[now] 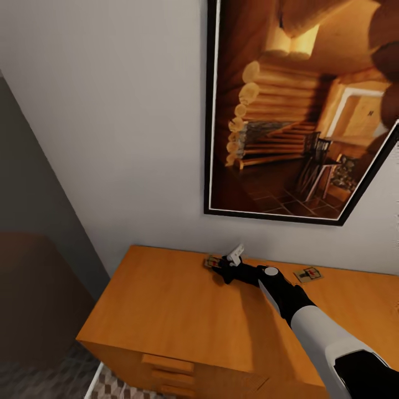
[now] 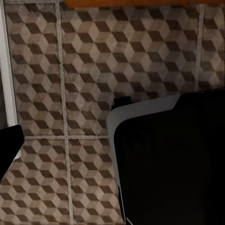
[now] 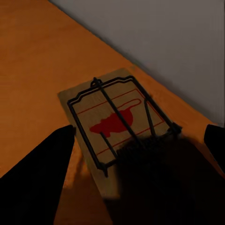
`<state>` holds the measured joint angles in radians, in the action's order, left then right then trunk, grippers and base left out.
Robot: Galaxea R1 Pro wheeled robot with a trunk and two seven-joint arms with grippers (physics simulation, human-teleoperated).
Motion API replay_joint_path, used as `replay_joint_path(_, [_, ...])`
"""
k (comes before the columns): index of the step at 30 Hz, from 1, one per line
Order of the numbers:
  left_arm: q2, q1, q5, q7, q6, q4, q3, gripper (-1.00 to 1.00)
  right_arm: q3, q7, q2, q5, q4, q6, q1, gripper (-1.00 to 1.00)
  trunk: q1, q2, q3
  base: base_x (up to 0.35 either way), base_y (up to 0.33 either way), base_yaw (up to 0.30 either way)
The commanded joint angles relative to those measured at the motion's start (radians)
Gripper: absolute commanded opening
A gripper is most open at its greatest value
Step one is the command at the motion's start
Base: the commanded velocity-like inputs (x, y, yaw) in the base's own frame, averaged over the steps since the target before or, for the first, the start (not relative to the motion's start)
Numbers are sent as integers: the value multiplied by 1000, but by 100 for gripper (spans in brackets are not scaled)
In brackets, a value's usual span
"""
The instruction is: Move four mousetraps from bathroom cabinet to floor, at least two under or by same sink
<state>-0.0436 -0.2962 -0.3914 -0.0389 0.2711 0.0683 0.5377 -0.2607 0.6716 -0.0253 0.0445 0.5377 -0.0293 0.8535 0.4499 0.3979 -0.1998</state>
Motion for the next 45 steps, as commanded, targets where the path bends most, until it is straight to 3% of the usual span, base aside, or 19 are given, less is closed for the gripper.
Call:
replay_joint_path(1, [1,-1,-10,-4,6,4,8,100,-3,0,-1,5,1,-3,1,-100,0,2,-2,-283,94,0])
replay_joint_path(45, [1,-1,-9,-4,5,4,8,100,-3,-1,1,6,-1,-3,1,-100,0,2,-2,-293,75,0])
